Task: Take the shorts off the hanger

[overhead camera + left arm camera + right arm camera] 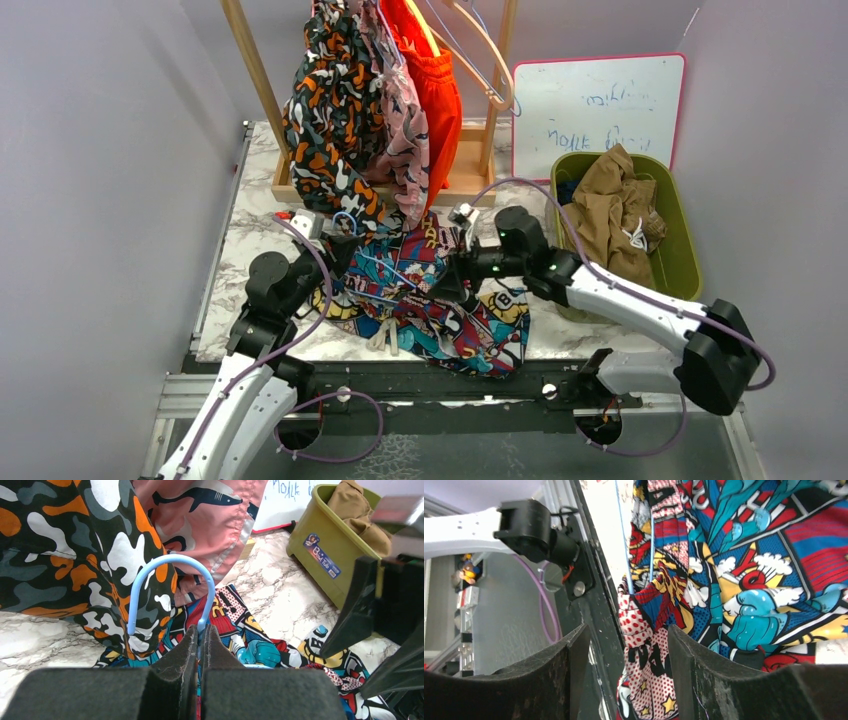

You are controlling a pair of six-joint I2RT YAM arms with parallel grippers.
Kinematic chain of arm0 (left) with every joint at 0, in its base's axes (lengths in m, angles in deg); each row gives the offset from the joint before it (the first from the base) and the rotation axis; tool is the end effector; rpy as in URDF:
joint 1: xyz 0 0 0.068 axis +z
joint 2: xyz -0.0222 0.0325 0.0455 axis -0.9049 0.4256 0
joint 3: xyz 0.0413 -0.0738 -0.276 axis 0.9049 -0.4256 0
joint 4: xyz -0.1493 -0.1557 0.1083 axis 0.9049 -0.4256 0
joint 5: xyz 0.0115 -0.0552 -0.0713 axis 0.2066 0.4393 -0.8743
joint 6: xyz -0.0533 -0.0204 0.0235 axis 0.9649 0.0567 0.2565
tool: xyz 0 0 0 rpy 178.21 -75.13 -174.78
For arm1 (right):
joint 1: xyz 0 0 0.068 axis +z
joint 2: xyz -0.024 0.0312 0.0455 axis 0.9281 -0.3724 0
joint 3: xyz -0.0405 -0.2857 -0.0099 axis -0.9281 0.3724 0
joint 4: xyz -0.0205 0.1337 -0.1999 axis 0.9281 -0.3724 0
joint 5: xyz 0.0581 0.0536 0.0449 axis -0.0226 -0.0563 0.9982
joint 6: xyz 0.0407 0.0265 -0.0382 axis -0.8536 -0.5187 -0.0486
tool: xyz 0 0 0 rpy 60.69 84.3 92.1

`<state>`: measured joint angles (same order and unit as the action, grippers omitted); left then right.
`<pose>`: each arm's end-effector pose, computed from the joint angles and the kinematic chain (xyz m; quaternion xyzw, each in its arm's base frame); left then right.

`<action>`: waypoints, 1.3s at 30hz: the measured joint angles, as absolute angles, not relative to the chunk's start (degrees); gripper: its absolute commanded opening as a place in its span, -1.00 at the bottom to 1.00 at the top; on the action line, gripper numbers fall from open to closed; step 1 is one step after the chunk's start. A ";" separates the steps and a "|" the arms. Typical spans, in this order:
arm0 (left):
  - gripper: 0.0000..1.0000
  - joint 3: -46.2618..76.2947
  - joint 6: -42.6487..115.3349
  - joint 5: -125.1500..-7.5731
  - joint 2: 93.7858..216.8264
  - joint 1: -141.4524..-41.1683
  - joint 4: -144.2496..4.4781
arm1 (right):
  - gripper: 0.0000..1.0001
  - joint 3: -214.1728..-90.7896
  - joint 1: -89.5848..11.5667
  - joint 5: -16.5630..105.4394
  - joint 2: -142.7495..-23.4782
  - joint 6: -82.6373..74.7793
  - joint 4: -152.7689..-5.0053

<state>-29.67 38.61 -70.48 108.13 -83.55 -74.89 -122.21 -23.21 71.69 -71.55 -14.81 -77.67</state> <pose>0.1071 -0.0467 0.2956 0.1047 0.7212 -0.2663 0.6309 0.1605 0.1977 0.2947 -0.3475 0.7369 0.4860 0.3164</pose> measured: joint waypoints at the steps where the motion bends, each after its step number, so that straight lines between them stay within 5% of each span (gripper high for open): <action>1: -1.00 -29.67 38.61 -70.48 108.13 -83.55 -74.86 | 0.08 -122.47 -22.55 71.01 -72.84 -14.61 -78.37; 6: -1.00 -29.69 38.57 -70.48 108.13 -83.55 -74.86 | -0.43 -124.27 -20.39 68.98 -77.95 -13.52 -81.01; 11: -1.00 -29.67 38.41 -70.42 108.13 -83.55 -74.89 | -0.15 -124.48 -20.08 67.36 -78.30 -13.85 -80.79; 15: -1.00 -29.67 38.39 -70.26 108.13 -83.55 -74.91 | -0.17 -124.48 -20.08 66.25 -77.71 -14.22 -80.34; 25: -1.00 -29.67 38.37 -70.09 108.46 -83.55 -74.91 | -0.90 -124.35 -20.08 66.34 -78.24 -16.84 -75.70; 39: -1.00 -29.34 38.41 -58.72 107.60 -83.58 -79.91 | -0.98 -118.39 -20.08 55.61 -64.25 -13.10 -78.32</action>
